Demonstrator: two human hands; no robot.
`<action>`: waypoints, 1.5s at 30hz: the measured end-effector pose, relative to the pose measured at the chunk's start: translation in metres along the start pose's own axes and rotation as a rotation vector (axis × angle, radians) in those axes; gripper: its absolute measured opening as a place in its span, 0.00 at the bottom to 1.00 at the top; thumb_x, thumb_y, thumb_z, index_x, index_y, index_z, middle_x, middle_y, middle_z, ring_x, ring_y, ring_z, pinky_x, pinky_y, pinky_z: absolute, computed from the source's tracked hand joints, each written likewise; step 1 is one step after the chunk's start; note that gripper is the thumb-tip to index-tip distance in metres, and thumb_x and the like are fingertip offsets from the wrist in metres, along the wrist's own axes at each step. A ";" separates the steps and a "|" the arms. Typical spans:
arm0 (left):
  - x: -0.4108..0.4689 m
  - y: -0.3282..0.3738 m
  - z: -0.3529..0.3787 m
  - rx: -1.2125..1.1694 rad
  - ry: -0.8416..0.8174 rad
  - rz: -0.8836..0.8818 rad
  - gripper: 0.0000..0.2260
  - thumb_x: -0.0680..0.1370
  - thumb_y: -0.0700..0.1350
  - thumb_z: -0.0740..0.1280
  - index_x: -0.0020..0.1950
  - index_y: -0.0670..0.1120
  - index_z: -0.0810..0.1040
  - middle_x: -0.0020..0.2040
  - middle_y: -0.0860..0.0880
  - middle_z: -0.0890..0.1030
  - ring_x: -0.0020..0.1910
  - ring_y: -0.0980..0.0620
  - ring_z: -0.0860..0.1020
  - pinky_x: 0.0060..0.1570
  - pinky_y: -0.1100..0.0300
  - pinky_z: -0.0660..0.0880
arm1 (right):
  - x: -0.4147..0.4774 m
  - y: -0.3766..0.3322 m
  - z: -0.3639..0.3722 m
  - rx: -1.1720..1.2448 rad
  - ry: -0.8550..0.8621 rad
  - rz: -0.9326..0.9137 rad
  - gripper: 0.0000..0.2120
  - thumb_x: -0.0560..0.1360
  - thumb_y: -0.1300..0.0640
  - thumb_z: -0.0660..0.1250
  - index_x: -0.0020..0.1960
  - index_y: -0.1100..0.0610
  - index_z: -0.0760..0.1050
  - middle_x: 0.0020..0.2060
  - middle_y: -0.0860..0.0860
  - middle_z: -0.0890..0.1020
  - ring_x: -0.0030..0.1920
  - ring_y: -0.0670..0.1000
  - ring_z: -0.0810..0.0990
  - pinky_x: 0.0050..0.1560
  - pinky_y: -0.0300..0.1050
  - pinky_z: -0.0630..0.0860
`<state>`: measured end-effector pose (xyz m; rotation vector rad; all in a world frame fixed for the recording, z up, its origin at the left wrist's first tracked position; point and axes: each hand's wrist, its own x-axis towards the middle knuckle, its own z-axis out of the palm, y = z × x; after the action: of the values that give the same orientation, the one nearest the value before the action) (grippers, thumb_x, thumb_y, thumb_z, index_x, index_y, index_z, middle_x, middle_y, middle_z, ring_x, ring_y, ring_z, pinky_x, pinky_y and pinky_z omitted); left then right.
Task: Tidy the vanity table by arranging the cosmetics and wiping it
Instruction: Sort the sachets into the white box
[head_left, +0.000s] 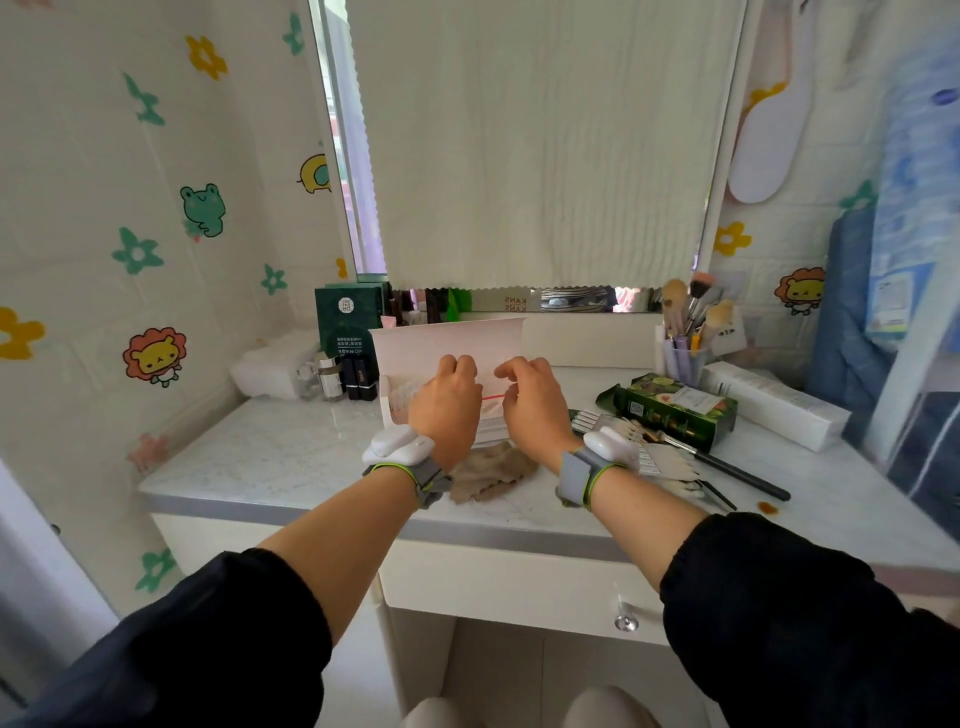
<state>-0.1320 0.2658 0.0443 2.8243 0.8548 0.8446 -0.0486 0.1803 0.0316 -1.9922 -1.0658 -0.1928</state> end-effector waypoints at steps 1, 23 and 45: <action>-0.001 0.006 0.001 -0.019 -0.005 0.008 0.11 0.82 0.44 0.58 0.61 0.40 0.70 0.58 0.42 0.72 0.48 0.36 0.78 0.44 0.45 0.73 | -0.002 0.002 -0.006 -0.013 0.001 0.006 0.16 0.77 0.68 0.56 0.62 0.58 0.74 0.60 0.56 0.71 0.56 0.57 0.76 0.55 0.48 0.73; -0.038 0.121 0.034 -0.080 -0.147 0.115 0.11 0.82 0.49 0.57 0.56 0.44 0.73 0.50 0.41 0.81 0.48 0.37 0.78 0.43 0.51 0.72 | -0.054 0.082 -0.102 -0.248 -0.045 0.165 0.13 0.74 0.65 0.62 0.54 0.54 0.79 0.57 0.56 0.76 0.58 0.55 0.75 0.58 0.49 0.74; -0.029 0.150 0.075 -0.780 -0.353 -0.464 0.14 0.71 0.43 0.72 0.55 0.44 0.75 0.54 0.40 0.81 0.53 0.41 0.81 0.54 0.48 0.79 | -0.077 0.114 -0.116 -0.286 -0.144 0.290 0.15 0.76 0.65 0.61 0.60 0.55 0.76 0.61 0.57 0.71 0.61 0.57 0.72 0.59 0.50 0.72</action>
<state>-0.0388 0.1307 -0.0002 1.9079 0.8326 0.4459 0.0156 0.0151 -0.0019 -2.4232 -0.8599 -0.0473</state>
